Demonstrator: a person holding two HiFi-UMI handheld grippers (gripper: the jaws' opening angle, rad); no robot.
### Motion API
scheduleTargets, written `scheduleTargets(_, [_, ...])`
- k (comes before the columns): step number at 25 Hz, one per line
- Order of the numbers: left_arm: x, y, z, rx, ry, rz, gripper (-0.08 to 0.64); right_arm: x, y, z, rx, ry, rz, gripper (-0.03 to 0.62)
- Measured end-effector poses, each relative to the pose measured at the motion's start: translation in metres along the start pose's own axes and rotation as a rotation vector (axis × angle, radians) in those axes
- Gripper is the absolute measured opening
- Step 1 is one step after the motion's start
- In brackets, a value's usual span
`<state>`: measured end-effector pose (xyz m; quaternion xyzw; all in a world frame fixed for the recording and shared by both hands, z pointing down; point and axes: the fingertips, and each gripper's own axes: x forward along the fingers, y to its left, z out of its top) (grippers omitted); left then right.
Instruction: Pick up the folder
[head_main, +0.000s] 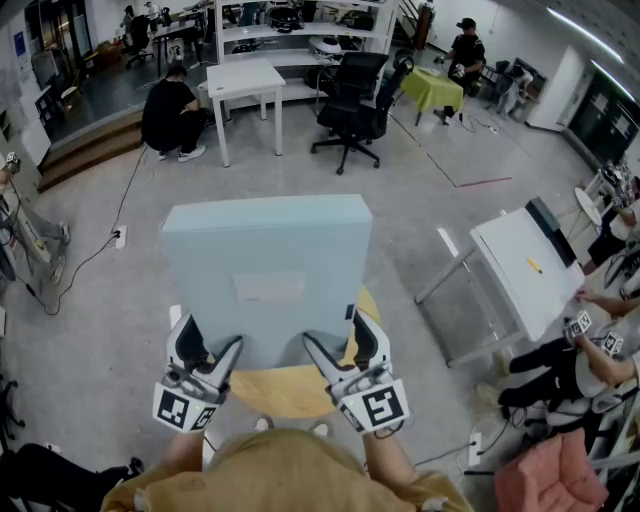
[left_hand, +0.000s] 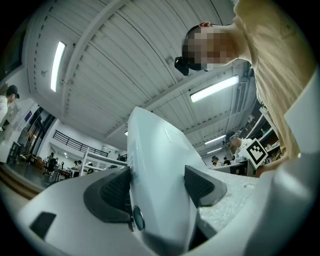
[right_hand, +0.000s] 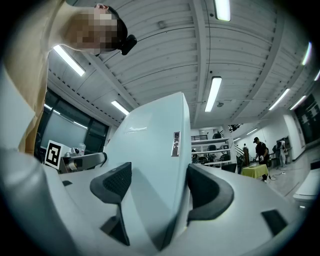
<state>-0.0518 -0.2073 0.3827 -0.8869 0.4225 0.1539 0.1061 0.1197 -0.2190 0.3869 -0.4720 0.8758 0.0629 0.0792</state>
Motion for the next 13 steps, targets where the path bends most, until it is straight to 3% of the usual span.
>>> scheduleTargets(13, [0.0026, 0.0006, -0.0059, -0.002, -0.004, 0.004, 0.328, 0.0012, -0.0038, -0.0045, -0.011, 0.005, 0.0, 0.33])
